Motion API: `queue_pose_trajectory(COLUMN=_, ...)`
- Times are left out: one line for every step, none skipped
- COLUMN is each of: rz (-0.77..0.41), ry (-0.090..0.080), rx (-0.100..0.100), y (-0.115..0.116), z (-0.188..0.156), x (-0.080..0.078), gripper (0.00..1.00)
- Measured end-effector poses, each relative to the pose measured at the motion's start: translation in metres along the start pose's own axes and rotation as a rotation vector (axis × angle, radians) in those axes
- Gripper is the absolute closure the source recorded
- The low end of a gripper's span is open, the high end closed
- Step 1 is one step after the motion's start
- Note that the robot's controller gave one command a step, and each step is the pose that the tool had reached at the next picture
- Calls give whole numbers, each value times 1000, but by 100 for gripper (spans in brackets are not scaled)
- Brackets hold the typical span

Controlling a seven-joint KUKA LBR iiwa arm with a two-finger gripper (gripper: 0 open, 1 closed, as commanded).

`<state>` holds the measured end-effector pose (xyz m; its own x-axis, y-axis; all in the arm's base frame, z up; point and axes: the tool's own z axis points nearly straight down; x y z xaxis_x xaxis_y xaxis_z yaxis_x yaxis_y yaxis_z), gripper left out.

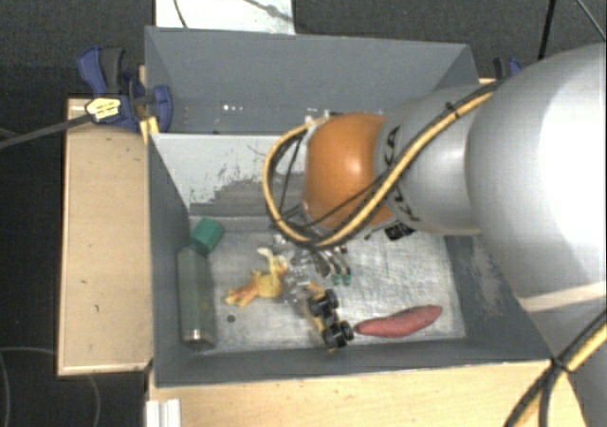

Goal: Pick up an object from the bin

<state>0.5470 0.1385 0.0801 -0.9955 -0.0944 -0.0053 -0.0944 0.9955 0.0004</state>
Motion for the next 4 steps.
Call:
queue_pose_trajectory(rz=0, ry=4, rx=0, y=0, z=-7, x=1, gripper=100)
queue_pose_trajectory(rz=0, ry=4, rx=0, y=0, z=-17, x=0, gripper=100)
queue_pose_trajectory(rz=0, ry=2, rx=0, y=0, z=-28, x=0, gripper=100)
queue_pose_trajectory(rz=0, ry=7, rx=0, y=0, z=-39, x=1, gripper=100)
